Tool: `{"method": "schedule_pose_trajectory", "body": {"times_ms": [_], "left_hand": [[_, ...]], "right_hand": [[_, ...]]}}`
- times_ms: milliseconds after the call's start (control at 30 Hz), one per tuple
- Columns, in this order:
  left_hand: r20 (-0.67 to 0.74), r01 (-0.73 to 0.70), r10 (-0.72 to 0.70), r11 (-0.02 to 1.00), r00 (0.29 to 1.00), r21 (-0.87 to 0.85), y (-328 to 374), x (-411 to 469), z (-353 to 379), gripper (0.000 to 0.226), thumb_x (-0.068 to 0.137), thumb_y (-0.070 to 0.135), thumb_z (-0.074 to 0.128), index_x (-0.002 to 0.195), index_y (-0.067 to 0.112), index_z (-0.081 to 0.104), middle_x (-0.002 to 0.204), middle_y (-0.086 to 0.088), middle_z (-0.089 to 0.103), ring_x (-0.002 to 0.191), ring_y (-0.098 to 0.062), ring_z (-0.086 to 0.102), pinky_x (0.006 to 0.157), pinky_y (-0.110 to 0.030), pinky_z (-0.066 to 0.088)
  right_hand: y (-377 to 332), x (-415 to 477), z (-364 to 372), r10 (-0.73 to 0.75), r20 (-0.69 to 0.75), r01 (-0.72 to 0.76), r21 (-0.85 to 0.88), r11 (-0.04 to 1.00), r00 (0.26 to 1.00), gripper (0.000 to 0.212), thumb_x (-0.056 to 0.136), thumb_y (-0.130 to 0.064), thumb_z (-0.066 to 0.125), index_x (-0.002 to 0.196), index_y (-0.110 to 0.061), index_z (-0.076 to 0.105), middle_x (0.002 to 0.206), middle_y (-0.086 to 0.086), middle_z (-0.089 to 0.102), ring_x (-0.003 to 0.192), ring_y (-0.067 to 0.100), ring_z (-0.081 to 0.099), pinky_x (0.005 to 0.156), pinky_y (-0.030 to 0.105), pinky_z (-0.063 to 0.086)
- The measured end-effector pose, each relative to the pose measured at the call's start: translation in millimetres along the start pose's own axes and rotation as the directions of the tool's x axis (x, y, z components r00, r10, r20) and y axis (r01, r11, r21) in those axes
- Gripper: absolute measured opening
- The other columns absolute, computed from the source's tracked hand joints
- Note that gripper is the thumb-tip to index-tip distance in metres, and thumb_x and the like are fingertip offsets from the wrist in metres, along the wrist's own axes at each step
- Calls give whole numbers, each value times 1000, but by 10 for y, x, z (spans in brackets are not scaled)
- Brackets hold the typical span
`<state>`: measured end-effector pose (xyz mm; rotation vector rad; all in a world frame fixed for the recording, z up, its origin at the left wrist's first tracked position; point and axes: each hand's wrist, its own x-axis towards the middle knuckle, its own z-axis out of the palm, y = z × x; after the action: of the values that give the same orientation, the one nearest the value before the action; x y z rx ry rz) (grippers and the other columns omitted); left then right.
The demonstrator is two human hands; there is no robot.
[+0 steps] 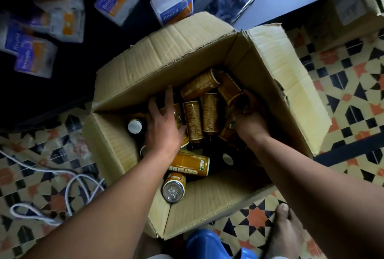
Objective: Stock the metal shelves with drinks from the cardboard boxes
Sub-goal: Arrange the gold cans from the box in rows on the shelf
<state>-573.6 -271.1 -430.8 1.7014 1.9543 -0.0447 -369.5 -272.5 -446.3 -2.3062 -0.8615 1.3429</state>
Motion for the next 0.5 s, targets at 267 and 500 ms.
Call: {"method": "schedule_pose_trajectory", "body": {"times_ms": [267,500], "left_hand": [[-9,-2,2,997,1000,-72,34,-31,15,108,87,24,78,157,47,0,161,-13,11,133,-47,46,100,-54,48],[101,153,-136,971,986,-185,114,-129,-11,130,74,23,88,155,51,-10,163,-13,18,139,-40,41,102,-51,45]], "right_hand": [[-94,-170,-50,-47,-69,62,223,973,996,51,106,-25,54,153,-39,41,141,-3,57,128,22,56,105,41,49],[-176,-367,-127,-179,-135,200,163,966,975,48,101,-25,62,148,-26,50,119,-17,56,104,-8,52,87,8,41]]}}
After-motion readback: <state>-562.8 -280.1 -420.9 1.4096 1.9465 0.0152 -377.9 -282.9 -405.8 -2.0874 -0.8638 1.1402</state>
